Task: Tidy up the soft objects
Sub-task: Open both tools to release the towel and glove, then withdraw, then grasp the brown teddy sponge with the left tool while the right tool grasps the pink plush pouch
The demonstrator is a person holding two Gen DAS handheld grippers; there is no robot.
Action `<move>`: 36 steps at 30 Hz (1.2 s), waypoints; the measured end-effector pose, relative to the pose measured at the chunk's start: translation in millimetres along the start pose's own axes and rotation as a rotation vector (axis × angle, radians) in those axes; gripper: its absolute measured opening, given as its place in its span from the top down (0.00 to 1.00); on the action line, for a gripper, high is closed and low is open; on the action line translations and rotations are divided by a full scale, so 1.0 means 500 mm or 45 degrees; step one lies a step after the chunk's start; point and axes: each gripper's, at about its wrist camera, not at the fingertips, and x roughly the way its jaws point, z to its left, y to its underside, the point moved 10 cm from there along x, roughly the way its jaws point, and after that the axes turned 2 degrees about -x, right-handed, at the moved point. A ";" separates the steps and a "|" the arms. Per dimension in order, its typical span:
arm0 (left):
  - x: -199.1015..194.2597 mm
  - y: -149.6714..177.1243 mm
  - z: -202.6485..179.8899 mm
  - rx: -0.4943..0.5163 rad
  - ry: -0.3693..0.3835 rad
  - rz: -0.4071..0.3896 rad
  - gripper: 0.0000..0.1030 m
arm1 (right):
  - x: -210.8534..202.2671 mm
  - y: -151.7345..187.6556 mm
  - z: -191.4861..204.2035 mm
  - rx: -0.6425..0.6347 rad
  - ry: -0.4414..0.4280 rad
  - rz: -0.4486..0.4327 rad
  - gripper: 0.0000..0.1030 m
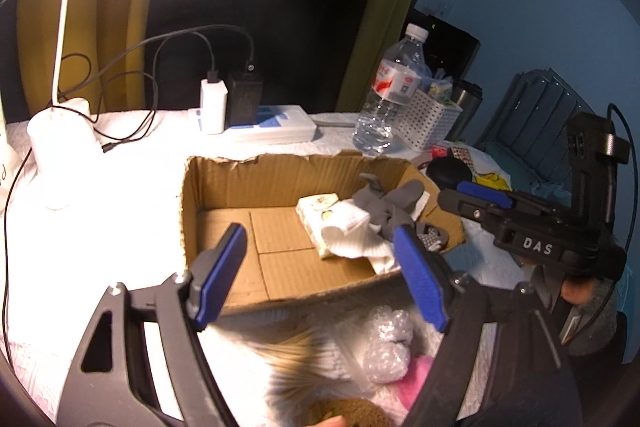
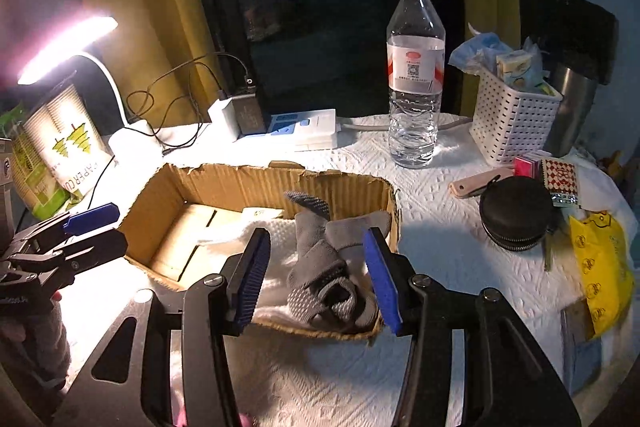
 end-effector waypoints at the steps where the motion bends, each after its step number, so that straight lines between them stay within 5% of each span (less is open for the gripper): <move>1: -0.005 0.004 -0.001 0.001 0.000 -0.001 0.25 | -0.007 0.003 0.004 -0.002 -0.001 -0.003 0.50; 36: -0.102 0.177 0.005 0.018 0.000 0.039 0.25 | -0.098 0.169 0.146 -0.025 -0.057 0.042 0.50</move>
